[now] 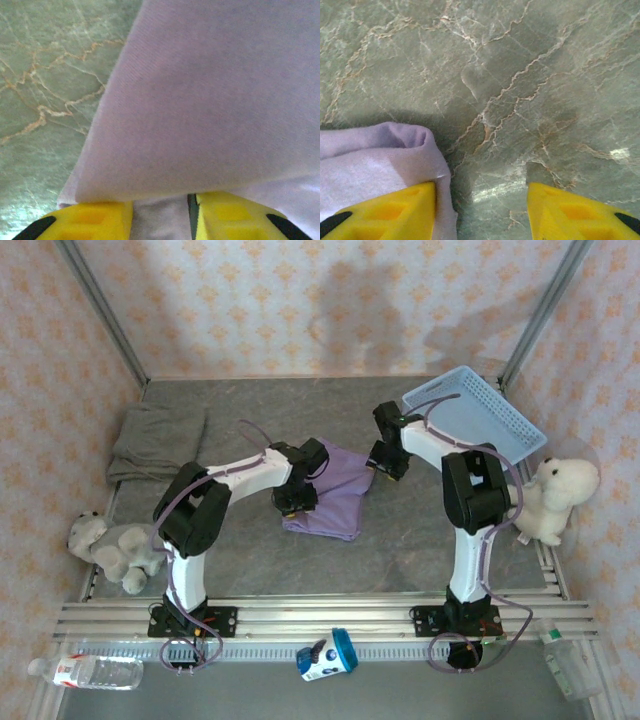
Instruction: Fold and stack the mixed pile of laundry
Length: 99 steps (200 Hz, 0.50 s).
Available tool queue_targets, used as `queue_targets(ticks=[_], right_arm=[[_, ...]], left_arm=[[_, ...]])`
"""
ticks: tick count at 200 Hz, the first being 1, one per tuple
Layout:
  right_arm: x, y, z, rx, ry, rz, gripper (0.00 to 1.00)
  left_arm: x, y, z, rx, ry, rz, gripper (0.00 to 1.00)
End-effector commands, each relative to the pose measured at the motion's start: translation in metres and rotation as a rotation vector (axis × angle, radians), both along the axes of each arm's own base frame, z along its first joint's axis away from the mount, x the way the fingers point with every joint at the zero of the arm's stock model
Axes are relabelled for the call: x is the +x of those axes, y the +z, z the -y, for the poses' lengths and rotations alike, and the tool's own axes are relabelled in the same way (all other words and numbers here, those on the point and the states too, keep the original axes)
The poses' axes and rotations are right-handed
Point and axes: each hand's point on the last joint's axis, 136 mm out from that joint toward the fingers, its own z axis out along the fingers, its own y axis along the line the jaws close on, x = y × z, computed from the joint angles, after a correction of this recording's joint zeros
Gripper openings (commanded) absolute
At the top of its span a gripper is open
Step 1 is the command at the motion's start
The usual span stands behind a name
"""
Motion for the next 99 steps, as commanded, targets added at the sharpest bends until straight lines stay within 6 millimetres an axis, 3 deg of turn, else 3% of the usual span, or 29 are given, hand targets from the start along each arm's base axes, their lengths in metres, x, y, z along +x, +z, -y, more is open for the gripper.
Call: queue_targets(ticks=[1, 31, 70, 99], right_arm=[[-0.018, 0.034, -0.004, 0.014, 0.083, 0.028, 0.51], [-0.061, 0.043, -0.033, 0.114, 0.19, -0.022, 0.44], [-0.124, 0.039, -0.072, 0.234, 0.332, -0.133, 0.42], [-0.152, 0.021, -0.085, 0.295, 0.377, -0.215, 0.39]], left_arm=[[0.018, 0.061, 0.021, -0.123, -0.039, 0.107, 0.37], [0.069, 0.104, 0.033, -0.153, -0.066, 0.243, 0.34], [0.138, 0.074, 0.029, -0.127, -0.007, 0.248, 0.27], [0.165, 0.04, 0.026, -0.118, 0.029, 0.199, 0.23]])
